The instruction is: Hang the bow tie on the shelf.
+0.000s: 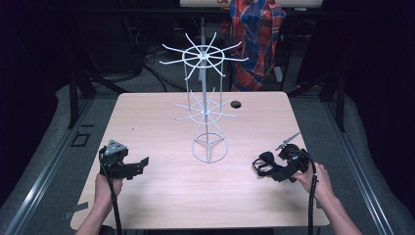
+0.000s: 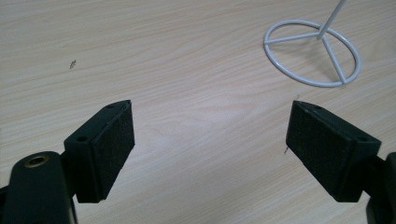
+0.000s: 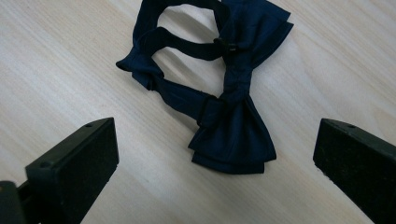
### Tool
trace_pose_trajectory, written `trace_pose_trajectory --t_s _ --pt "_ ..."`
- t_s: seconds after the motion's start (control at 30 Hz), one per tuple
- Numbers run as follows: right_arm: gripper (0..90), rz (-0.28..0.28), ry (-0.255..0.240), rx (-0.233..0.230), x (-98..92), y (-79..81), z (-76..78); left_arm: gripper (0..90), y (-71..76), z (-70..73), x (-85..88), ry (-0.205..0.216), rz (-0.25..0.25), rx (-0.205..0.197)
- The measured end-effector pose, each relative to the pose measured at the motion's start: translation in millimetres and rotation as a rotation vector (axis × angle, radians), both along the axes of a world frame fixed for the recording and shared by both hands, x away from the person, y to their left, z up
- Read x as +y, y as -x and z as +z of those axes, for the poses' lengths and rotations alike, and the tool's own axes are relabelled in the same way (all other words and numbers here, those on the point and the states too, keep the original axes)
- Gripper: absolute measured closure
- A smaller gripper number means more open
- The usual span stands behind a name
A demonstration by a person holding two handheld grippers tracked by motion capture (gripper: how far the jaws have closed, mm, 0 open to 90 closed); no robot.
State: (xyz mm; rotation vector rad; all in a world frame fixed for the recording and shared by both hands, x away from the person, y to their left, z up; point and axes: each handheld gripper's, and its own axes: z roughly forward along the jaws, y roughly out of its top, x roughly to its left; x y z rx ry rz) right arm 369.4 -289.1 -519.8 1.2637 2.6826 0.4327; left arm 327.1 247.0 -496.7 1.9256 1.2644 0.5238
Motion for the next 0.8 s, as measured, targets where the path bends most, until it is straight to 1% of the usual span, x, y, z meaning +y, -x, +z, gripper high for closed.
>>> trace_pose_trajectory --t_s 0.03,0.07,0.1,0.17,0.2,0.27,0.3,0.33,0.37,0.4,0.43,0.47,0.5,0.53,0.57,0.6,0.63,0.67,0.73,0.77,0.8 --pt "0.0 0.002 -0.005 0.006 1.0 -0.9 -0.6 15.7 0.0 0.0 0.1 -0.001 -0.001 0.000" --pt "0.0 0.005 0.005 0.002 1.3 -1.6 -1.3 15.7 0.1 0.0 0.0 0.000 0.001 0.000" --pt "0.0 0.003 0.016 0.011 2.2 -2.5 -2.0 15.7 0.1 0.1 0.2 -0.003 -0.002 0.002" --pt "0.1 0.000 0.007 0.018 3.5 -3.3 -3.8 15.7 0.3 0.0 -0.3 -0.003 0.000 0.003" --pt "0.7 -0.012 0.000 0.008 4.1 -3.0 -5.2 15.7 0.3 -0.1 -0.5 -0.003 0.000 0.004" --pt "1.3 -0.012 0.002 0.008 4.2 -3.4 -5.0 15.7 0.1 -0.2 -0.6 -0.004 -0.002 0.005" --pt "2.3 0.001 0.026 0.013 3.8 -4.8 -3.8 15.7 0.0 -0.2 -0.7 -0.006 -0.004 0.005" --pt "5.4 -0.015 0.017 0.006 4.8 -5.2 -5.3 15.7 0.0 0.0 -0.8 -0.008 -0.005 0.007" --pt "6.3 -0.003 0.036 0.015 4.5 -6.6 -4.3 15.7 0.1 -0.1 -1.1 -0.005 -0.004 0.006" --pt "6.3 -0.003 0.036 0.015 4.5 -6.6 -4.3 15.7 0.1 -0.1 -1.1 -0.005 -0.004 0.006" --pt "9.0 -0.024 0.027 0.008 5.4 -6.3 -6.0 15.7 0.1 -0.3 -1.2 -0.004 -0.003 0.004" --pt "13.8 -0.011 0.042 0.017 4.9 -8.1 -5.3 15.7 0.1 -0.2 -1.1 -0.005 -0.003 0.006" --pt "14.6 -0.029 -0.004 0.004 6.8 -8.1 -10.2 15.7 0.0 -0.4 -0.9 -0.006 -0.005 0.006" --pt "14.6 -0.029 -0.004 0.004 6.8 -8.1 -10.2 15.7 -0.1 -0.5 -0.9 -0.006 -0.005 0.006" --pt "18.2 0.004 0.027 0.032 7.6 -11.3 -10.9 15.7 -0.2 -0.6 -0.9 -0.006 -0.004 0.006" --pt "19.5 0.005 0.041 0.040 8.3 -12.6 -11.4 15.7 -0.2 -0.6 -0.9 -0.006 -0.004 0.006" --pt "22.4 0.003 0.045 0.039 8.6 -13.3 -12.2 15.7 -0.3 -0.6 -0.9 -0.006 -0.005 0.006" --pt "22.4 0.003 0.045 0.039 8.6 -13.3 -12.2 15.7 -0.3 -0.6 -0.9 -0.006 -0.005 0.006" --pt "27.6 -0.006 0.042 0.035 9.6 -14.0 -12.9 15.7 -0.3 -0.8 -0.9 -0.004 -0.004 0.006" --pt "31.6 -0.024 0.025 0.019 10.3 -13.2 -14.7 15.7 -0.3 -0.8 -0.7 -0.005 -0.005 0.006" --pt "34.6 -0.026 0.026 0.018 10.4 -13.2 -14.8 15.7 -0.4 -0.8 -0.6 -0.005 -0.005 0.007"
